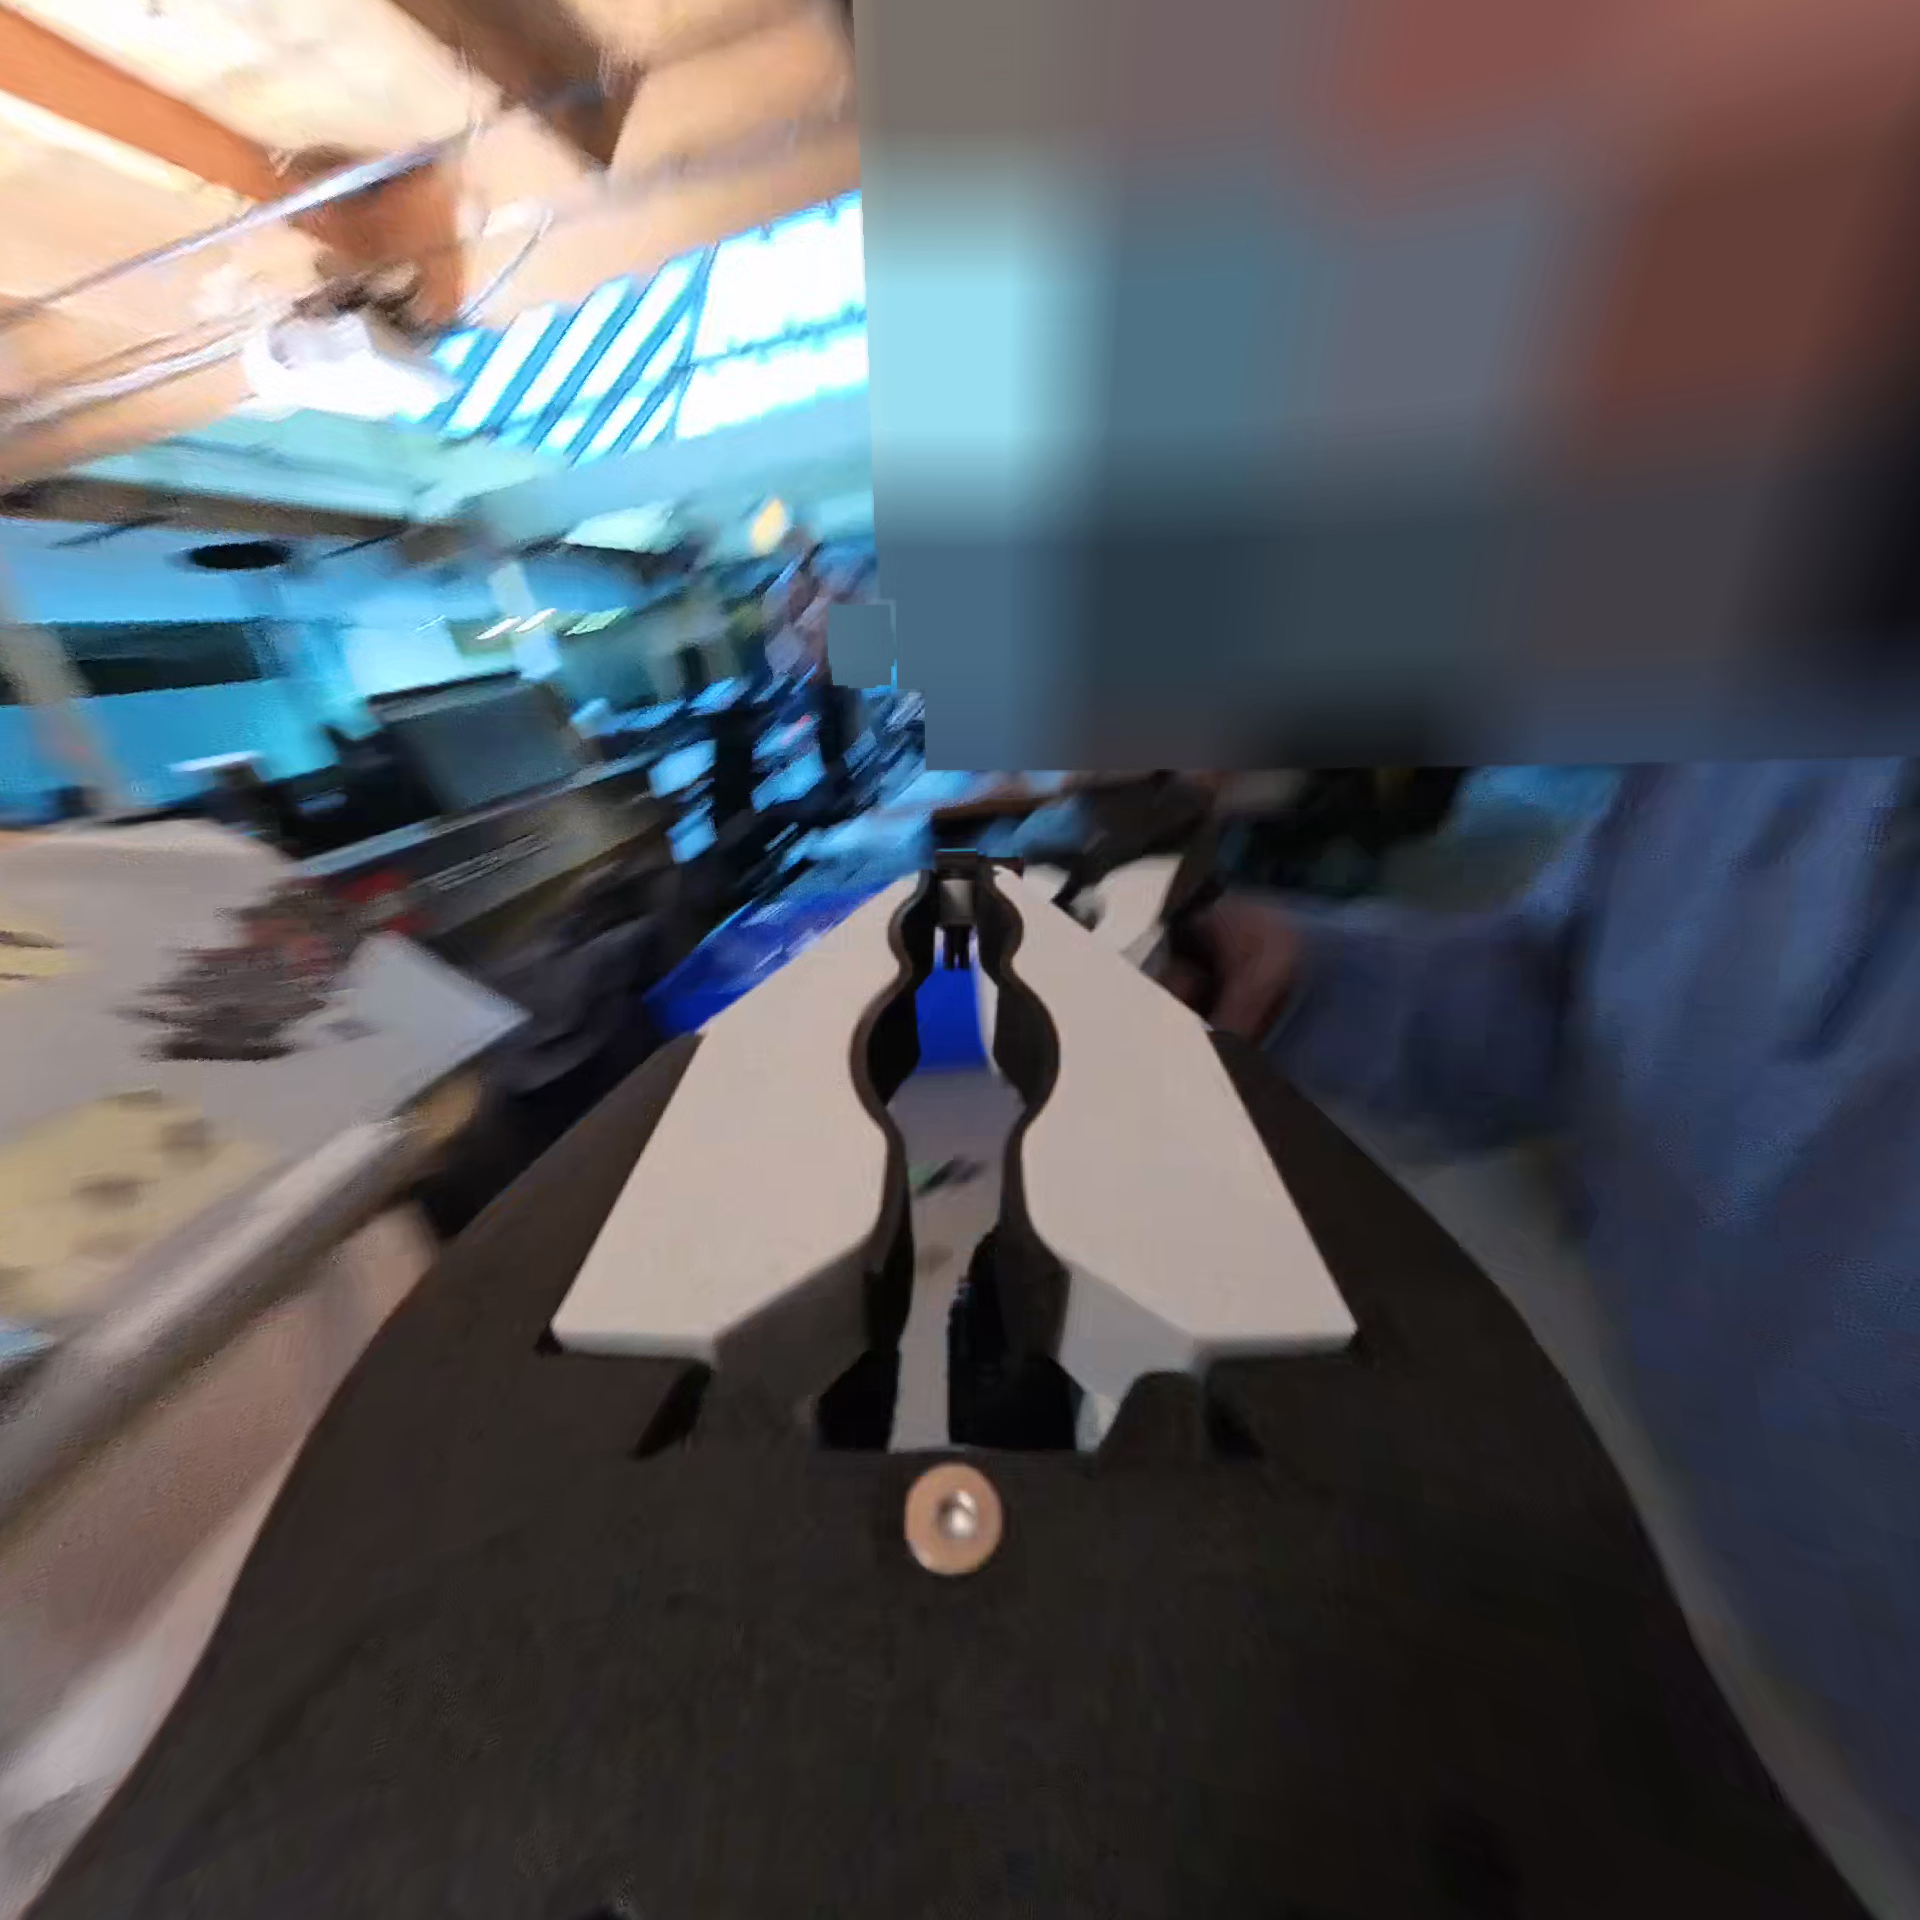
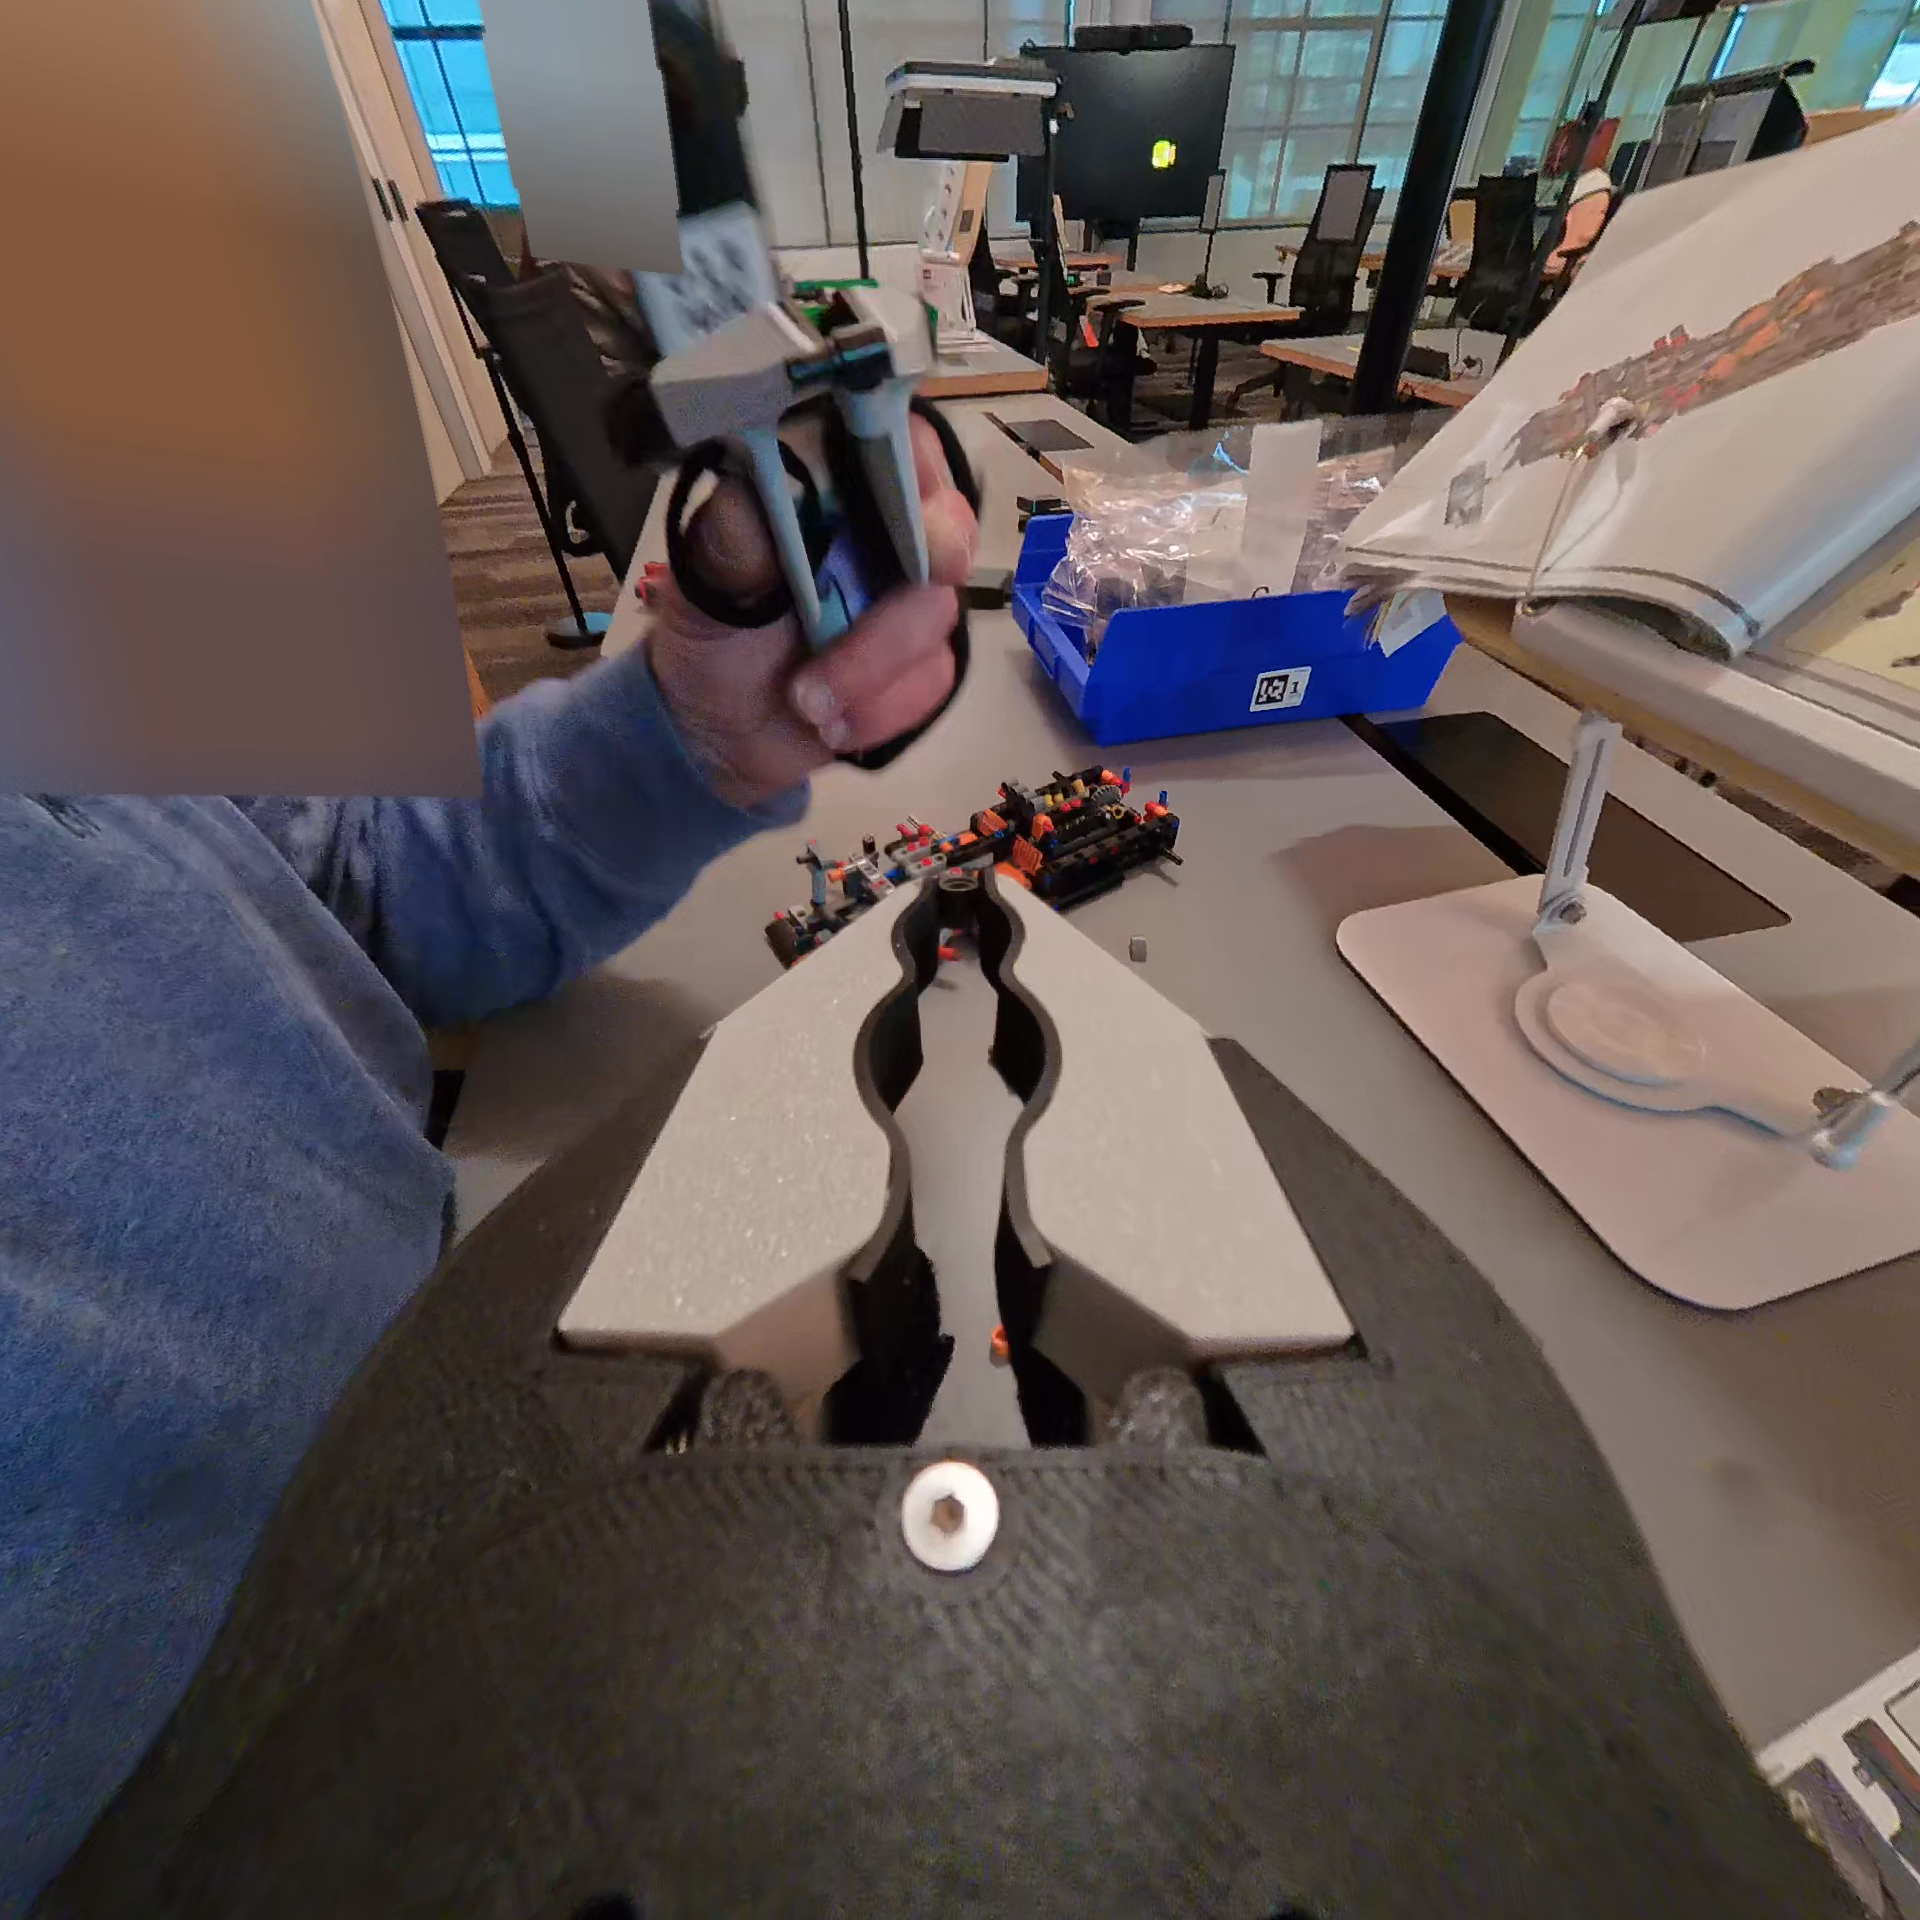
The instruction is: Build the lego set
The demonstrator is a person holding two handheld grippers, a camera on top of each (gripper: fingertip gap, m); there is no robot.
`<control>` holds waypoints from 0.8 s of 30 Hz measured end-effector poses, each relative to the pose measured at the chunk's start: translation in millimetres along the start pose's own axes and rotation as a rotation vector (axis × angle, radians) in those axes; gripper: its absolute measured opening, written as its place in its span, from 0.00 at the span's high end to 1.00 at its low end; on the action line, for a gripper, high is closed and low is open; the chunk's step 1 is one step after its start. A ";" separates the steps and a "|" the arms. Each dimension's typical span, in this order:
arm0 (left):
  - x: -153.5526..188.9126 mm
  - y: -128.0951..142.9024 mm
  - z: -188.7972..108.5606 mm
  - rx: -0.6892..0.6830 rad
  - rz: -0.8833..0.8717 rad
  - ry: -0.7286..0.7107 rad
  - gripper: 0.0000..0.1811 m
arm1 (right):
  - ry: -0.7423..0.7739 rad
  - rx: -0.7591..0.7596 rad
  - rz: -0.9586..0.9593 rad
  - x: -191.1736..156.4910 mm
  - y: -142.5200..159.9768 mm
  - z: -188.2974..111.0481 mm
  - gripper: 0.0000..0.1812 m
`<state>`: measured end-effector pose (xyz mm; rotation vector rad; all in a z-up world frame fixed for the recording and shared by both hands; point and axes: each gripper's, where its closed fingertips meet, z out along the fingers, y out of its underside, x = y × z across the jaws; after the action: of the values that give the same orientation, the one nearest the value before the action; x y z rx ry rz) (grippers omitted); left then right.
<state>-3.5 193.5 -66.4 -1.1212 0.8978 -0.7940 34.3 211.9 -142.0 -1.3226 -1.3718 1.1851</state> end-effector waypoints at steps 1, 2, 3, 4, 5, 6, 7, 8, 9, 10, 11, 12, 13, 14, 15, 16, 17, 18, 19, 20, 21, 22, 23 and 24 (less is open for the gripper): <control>0.7 7.2 6.9 -0.126 0.144 -0.067 0.98 | 0.004 -0.003 0.004 0.9 2.4 -1.4 0.98; -1.2 14.5 13.1 -0.251 0.300 -0.136 0.97 | 0.006 -0.005 0.009 1.8 4.5 -2.7 0.98; -7.8 20.7 17.5 -0.371 0.456 -0.217 0.97 | 0.009 -0.005 0.013 2.8 6.4 -4.1 0.98; -12.4 24.6 21.5 -0.466 0.603 -0.273 0.98 | 0.012 -0.005 0.018 3.9 7.9 -5.4 0.98; -14.9 26.0 27.2 -0.523 0.718 -0.308 0.98 | 0.016 -0.003 0.022 5.0 8.8 -7.0 0.98; -16.6 27.1 33.7 -0.559 0.793 -0.330 0.98 | 0.020 0.000 0.024 5.7 9.3 -8.8 0.98; -17.3 29.0 40.3 -0.581 0.840 -0.337 0.98 | 0.026 0.002 0.023 6.2 9.5 -10.8 0.98; -18.1 30.3 46.5 -0.591 0.884 -0.343 0.98 | 0.032 0.004 0.022 6.7 9.8 -13.1 0.98; -19.7 33.0 51.6 -0.614 0.943 -0.348 0.97 | 0.038 0.006 0.022 7.2 10.3 -15.6 0.98; -21.0 37.0 56.0 -0.648 0.998 -0.346 0.97 | 0.043 0.008 0.024 7.9 11.0 -18.2 0.98; -20.5 38.7 60.4 -0.661 1.042 -0.342 0.98 | 0.046 0.010 0.028 8.6 12.0 -20.8 0.98; -18.6 40.0 64.6 -0.666 1.082 -0.330 0.98 | 0.050 0.012 0.032 9.6 13.3 -23.3 0.98; -17.9 42.4 67.5 -0.682 1.123 -0.319 0.98 | 0.054 0.013 0.035 10.7 14.7 -25.7 0.98; -18.3 44.0 69.3 -0.696 1.157 -0.314 0.98 | 0.057 0.014 0.038 11.6 15.8 -27.9 0.98; -17.6 45.7 71.2 -0.701 1.174 -0.300 0.98 | 0.060 0.016 0.040 12.5 16.6 -29.7 0.98; -16.8 48.1 72.7 -0.710 1.185 -0.282 0.98 | 0.063 0.017 0.042 13.2 17.2 -31.3 0.98; -17.7 48.9 73.4 -0.719 1.202 -0.278 0.98 | 0.065 0.019 0.043 14.0 17.4 -32.6 0.98; -18.3 49.7 74.0 -0.724 1.209 -0.274 0.97 | 0.068 0.021 0.043 14.8 17.5 -33.8 0.98; -18.4 51.4 74.5 -0.727 1.197 -0.263 0.98 | 0.071 0.023 0.043 15.5 17.2 -34.9 0.98; -19.0 51.3 74.9 -0.714 1.155 -0.263 0.98 | 0.073 0.025 0.043 16.2 16.8 -35.8 0.98; -19.3 49.9 75.4 -0.683 1.067 -0.264 0.98 | 0.075 0.028 0.043 16.6 16.2 -36.8 0.98; -20.9 47.4 75.2 -0.644 0.956 -0.270 0.98 | 0.077 0.031 0.042 17.1 15.5 -37.3 0.98; -24.1 44.9 74.1 -0.605 0.845 -0.280 0.98 | 0.078 0.033 0.042 17.4 14.8 -37.7 0.98; -27.4 42.1 72.7 -0.560 0.733 -0.290 0.98 | 0.078 0.036 0.042 17.5 14.0 -37.8 0.98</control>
<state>53.5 257.1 -88.7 -1.2146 1.2055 0.2373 72.9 231.5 -149.9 -1.3642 -1.2672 1.1692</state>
